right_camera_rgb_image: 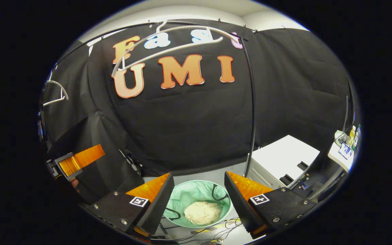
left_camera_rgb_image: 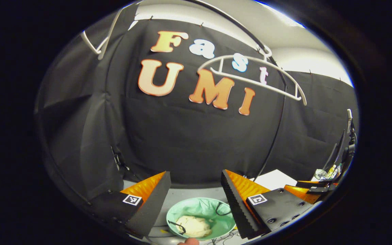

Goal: Grasp the clothes on the hanger with both hands and then place them into the laundry hamper below.

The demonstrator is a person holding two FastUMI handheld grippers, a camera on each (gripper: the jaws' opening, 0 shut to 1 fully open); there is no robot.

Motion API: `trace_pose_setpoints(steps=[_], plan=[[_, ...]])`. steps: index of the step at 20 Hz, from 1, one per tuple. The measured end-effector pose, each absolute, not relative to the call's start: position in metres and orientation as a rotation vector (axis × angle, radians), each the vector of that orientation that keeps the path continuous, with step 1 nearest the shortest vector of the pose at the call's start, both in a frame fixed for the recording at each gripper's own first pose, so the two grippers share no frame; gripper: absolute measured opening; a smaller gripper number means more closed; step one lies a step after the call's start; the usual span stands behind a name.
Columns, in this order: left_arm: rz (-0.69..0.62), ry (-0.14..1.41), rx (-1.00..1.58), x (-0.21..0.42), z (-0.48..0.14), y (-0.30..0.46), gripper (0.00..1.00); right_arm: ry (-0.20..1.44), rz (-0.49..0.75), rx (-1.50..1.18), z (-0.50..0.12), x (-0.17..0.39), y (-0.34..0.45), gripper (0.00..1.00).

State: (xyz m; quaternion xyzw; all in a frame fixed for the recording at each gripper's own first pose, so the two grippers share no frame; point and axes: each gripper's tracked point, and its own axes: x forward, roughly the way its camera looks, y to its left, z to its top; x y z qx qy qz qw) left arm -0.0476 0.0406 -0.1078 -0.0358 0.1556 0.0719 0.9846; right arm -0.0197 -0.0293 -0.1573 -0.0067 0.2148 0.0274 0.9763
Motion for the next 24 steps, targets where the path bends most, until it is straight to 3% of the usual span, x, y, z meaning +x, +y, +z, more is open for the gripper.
trace_pose_setpoints(steps=[2, 11, 12, 20, 21, 22, 24], plan=[[0.157, 0.272, -0.063, -0.050, -0.084, 0.047, 0.94, 0.379, 0.046, -0.017, -0.127, -0.023, -0.033, 0.92], [0.142, 0.106, -0.076, -0.056, 0.002, 0.043, 0.97, 0.127, 0.000, -0.019, 0.010, -0.025, -0.064, 0.92], [0.132, 0.100, -0.075, -0.056, 0.006, 0.040, 0.94, 0.110, -0.006, -0.030, 0.019, -0.028, -0.066, 0.92], [0.087, 0.012, -0.032, -0.051, 0.055, 0.026, 1.00, 0.024, -0.015, -0.028, 0.069, -0.036, -0.070, 0.92], [0.088, 0.005, -0.027, -0.052, 0.058, 0.025, 0.94, 0.019, -0.016, -0.028, 0.072, -0.037, -0.069, 0.92], [0.088, -0.005, -0.024, -0.051, 0.063, 0.025, 1.00, 0.016, -0.013, -0.027, 0.073, -0.038, -0.068, 0.92], [0.087, -0.024, -0.022, -0.049, 0.067, 0.025, 1.00, 0.011, -0.008, -0.023, 0.075, -0.038, -0.066, 0.92]])
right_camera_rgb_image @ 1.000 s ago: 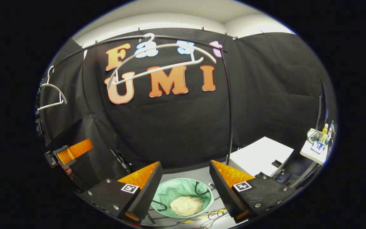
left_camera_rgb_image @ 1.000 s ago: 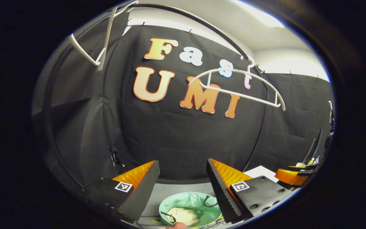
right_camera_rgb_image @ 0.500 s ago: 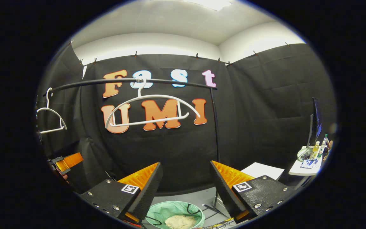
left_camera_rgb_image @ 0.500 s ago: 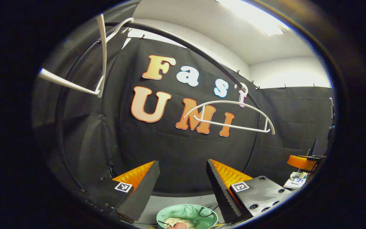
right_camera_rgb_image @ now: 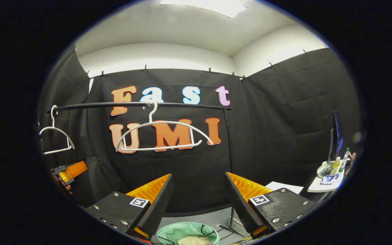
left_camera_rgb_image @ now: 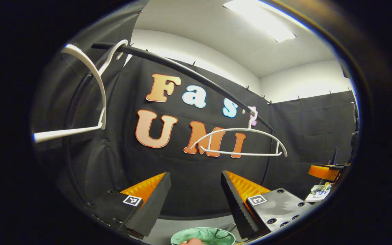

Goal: Grasp the clothes on the hanger with both hands and then place them into the laundry hamper below.

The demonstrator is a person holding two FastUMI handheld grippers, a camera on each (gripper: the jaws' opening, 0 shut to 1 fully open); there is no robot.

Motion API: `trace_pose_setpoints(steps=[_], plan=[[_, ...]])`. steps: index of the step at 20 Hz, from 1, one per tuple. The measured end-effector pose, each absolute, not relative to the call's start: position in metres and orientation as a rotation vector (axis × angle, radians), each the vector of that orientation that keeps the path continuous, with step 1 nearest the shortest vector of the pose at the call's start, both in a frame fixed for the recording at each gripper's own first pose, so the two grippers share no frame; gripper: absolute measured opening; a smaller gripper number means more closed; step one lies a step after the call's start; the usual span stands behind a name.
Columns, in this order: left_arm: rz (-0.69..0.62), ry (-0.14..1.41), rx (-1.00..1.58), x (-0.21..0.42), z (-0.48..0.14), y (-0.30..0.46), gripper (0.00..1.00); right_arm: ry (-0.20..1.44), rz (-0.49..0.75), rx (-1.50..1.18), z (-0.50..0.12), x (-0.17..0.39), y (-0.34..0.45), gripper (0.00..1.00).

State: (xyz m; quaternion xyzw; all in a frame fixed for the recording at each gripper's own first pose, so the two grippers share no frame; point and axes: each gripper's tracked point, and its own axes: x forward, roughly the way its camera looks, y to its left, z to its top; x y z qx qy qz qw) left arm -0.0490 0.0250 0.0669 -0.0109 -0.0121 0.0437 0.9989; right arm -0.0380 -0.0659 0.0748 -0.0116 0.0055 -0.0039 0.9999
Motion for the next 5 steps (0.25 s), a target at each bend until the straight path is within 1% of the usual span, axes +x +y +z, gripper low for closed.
trace_pose_setpoints(steps=[1, 2, 3, 4, 5], plan=[[0.084, -0.028, -0.024, -0.0489, 0.0665, 0.0255, 1.00, 0.008, -0.009, -0.022, 0.0761, -0.0388, -0.0665, 0.92], [0.083, -0.030, -0.024, -0.0483, 0.0678, 0.0253, 0.94, 0.004, -0.013, -0.021, 0.0767, -0.0377, -0.0673, 0.92], [0.083, -0.034, -0.024, -0.0478, 0.0682, 0.0263, 0.94, -0.001, -0.015, -0.020, 0.0782, -0.0378, -0.0682, 0.92], [0.083, -0.037, -0.024, -0.0470, 0.0689, 0.0263, 0.97, -0.002, -0.018, -0.019, 0.0777, -0.0376, -0.0691, 0.92], [0.084, -0.040, -0.024, -0.0464, 0.0687, 0.0274, 0.97, -0.003, -0.017, -0.017, 0.0776, -0.0368, -0.0686, 0.92]])
